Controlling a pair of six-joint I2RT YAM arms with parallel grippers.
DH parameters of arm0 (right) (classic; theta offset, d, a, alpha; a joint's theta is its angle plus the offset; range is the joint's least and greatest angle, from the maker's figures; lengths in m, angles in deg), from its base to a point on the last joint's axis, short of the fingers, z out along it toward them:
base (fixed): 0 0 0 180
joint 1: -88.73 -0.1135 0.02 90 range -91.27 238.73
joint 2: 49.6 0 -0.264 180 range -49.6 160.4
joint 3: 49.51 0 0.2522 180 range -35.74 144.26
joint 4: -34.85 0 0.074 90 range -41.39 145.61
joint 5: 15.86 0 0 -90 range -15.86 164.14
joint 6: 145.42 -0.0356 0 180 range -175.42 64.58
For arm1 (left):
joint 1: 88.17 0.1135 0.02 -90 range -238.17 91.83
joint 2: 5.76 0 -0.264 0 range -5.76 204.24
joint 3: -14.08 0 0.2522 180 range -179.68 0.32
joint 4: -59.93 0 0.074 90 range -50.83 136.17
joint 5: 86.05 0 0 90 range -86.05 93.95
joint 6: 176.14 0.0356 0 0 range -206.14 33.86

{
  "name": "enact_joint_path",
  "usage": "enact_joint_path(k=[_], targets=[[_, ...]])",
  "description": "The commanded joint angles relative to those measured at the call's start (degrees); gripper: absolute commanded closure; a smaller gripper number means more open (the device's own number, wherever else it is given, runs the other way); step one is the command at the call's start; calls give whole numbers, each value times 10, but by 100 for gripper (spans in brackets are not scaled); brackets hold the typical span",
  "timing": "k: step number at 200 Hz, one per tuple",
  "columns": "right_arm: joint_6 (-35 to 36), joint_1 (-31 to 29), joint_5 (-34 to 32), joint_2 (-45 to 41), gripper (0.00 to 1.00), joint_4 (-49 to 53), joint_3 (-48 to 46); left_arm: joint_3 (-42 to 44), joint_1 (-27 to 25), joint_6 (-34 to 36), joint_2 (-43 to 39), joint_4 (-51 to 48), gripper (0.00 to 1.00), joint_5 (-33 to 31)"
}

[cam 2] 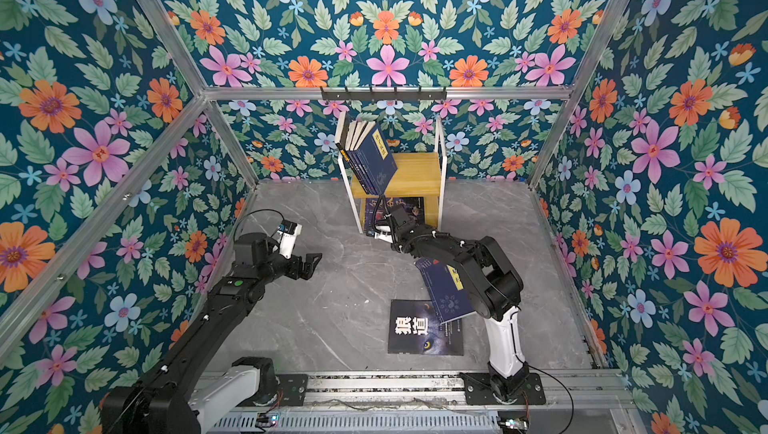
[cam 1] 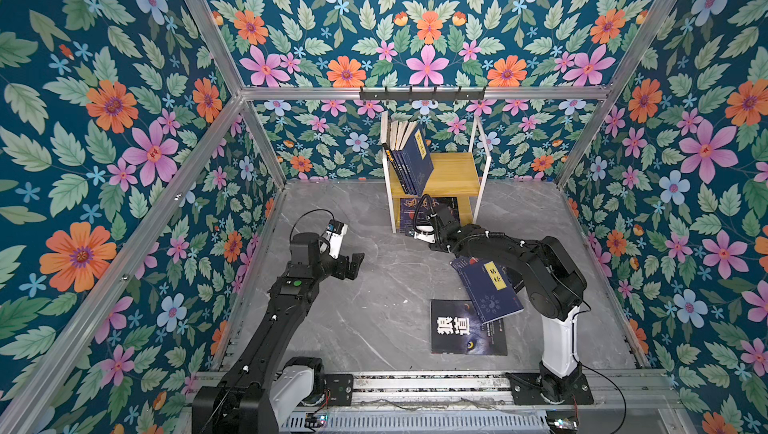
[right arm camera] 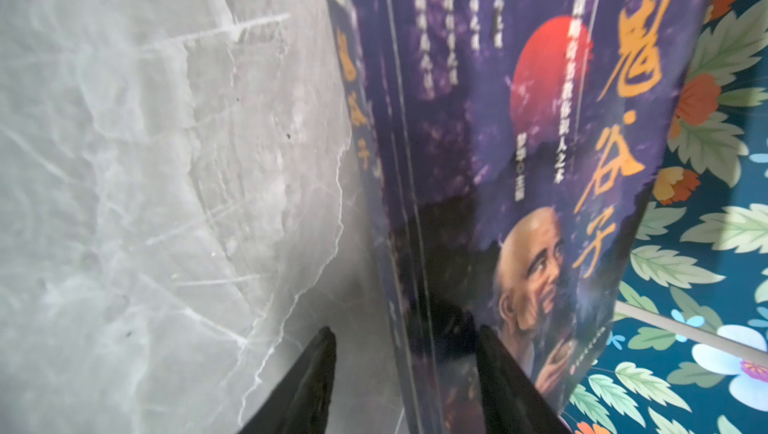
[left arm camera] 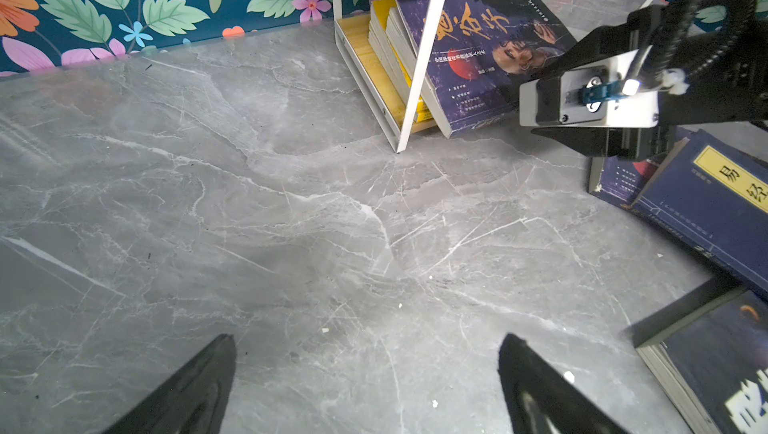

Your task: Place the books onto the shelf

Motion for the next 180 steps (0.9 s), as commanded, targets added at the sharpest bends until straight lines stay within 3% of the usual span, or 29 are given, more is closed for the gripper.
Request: enact_joint_path(k=[1, 63, 180], targets=[[-11, 9, 16, -8, 48, 33, 0, -1, 0, 0, -2, 2, 0, 8], [0, 25, 39, 24, 60, 61, 50, -1, 2, 0, -2, -1, 0, 7], [16, 34, 56, 68, 63, 97, 129, 2, 4, 6, -1, -1, 0, -4]])
